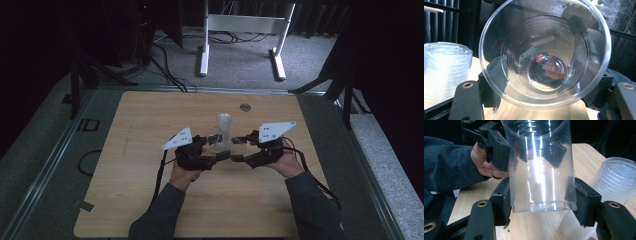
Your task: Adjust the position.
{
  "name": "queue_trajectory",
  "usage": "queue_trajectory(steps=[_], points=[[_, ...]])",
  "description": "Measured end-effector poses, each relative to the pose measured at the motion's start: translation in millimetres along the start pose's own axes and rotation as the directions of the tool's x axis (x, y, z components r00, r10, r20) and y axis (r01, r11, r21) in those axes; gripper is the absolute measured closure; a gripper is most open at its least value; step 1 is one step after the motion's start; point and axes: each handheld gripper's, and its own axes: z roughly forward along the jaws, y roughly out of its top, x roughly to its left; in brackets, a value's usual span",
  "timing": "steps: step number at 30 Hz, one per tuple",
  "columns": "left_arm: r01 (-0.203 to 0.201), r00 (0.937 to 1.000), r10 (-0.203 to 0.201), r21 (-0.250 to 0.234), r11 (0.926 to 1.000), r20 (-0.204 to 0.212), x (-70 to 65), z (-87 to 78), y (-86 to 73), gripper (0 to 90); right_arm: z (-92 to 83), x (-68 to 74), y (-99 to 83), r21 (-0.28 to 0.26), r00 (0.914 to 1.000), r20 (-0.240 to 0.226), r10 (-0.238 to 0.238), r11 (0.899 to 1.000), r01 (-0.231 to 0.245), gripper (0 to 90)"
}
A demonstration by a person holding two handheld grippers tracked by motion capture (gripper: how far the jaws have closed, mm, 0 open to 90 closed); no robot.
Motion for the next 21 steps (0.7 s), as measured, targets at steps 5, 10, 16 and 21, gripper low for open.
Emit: queue_trajectory(steps=[5,10,16,21], points=[[0.004,1.0,-0.004,-0.006,1.0,0.001,0.2,0.1,-0.5,30.0,1.2,1.1,0.8,0.02,1.0,0.003,-0.009,1.0,0.009,38.0],[0.01,1.0,-0.01,-0.021,0.9997,-0.002,1.0,-1.7,0.1,30.6,2.9,1.5,1.2,0.044,0.9999,0.001,-0.016,0.999,0.016,36.3],[0.005,1.0,-0.005,-0.018,0.9998,-0.006,0.7,-2.7,0.0,31.0,3.5,1.3,3.3,0.059,0.9998,-0.001,-0.022,0.998,0.022,36.1],[0.001,1.0,-0.001,-0.013,0.9999,-0.007,0.7,-2.7,-0.2,30.8,3.3,2.0,7.6,0.086,0.9995,-0.001,-0.033,0.996,0.033,31.9]])
